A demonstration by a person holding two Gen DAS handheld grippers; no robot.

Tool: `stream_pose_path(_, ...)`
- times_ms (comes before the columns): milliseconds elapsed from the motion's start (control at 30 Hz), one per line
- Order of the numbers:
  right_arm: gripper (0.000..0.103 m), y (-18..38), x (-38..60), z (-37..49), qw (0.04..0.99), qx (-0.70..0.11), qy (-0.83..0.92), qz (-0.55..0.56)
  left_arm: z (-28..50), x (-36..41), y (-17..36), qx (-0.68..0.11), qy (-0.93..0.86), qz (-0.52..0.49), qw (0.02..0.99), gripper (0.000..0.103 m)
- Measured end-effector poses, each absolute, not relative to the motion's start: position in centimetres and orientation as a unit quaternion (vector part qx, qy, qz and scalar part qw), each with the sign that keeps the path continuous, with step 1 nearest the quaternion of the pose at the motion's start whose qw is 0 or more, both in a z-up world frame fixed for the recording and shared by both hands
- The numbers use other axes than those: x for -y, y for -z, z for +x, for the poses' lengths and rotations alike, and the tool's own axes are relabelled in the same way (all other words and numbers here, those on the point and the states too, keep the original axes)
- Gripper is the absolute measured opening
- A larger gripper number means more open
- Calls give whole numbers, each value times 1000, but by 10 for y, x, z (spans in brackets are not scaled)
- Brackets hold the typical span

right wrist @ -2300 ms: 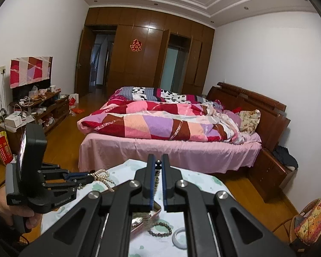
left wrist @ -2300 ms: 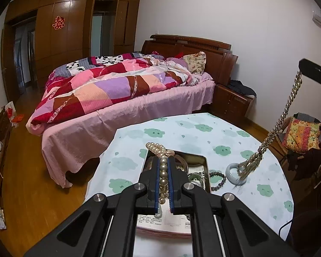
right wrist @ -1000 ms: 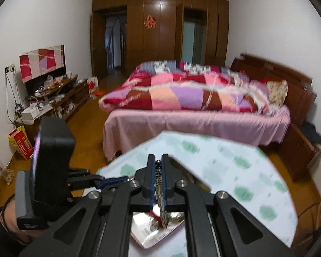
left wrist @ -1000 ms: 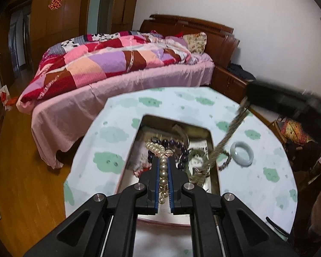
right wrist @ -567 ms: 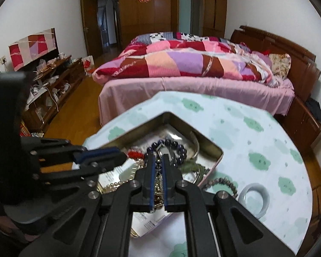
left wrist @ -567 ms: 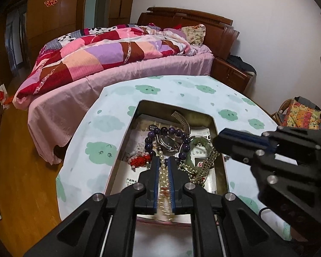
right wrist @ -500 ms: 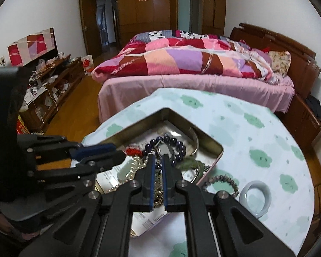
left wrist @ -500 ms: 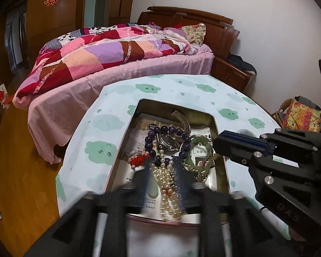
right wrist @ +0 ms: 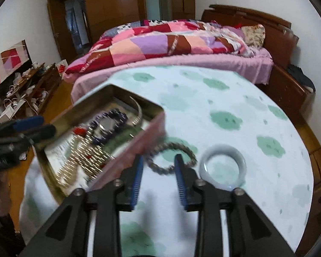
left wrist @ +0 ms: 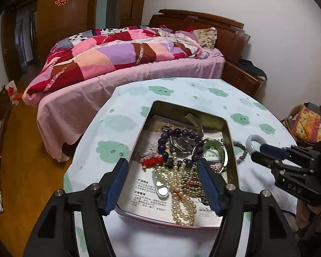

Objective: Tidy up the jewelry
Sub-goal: 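Lower both necklaces into the tin and open both grippers, then grasp the brown bead bracelet with the right gripper while the left reaches to the jade bangle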

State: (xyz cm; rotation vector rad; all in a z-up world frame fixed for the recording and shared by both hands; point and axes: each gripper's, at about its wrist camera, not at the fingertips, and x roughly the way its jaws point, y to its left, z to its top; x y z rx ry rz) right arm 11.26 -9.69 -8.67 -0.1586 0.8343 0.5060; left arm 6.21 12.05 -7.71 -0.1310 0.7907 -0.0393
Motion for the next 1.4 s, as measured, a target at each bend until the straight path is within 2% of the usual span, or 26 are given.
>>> stream_pose_path(633, 35, 125, 65, 131, 844, -440, -267, -151, 64, -118, 85, -392, 19, -67, 917, 67)
stream_pose_path(667, 31, 125, 66, 131, 842, -443, -268, -148, 64, -118, 85, -391, 20, -67, 918, 67)
stream_pose_path(700, 19, 125, 68, 130, 843, -445, -267, -144, 64, -119, 85, -391, 19, -68, 918, 67)
stream_pose_path(733, 12, 125, 69, 129, 843, -447, -264, -145, 63, -118, 84, -390, 20, -69, 918, 67)
stream_pose_path(1067, 11, 121, 111, 75, 850, -440, -261, -124, 59, -98, 73, -382, 40, -60, 921, 67)
stream_pose_path(1400, 11, 117, 181, 76, 882, -429, -162, -106, 68, -21, 68, -389, 103, 2, 915, 67)
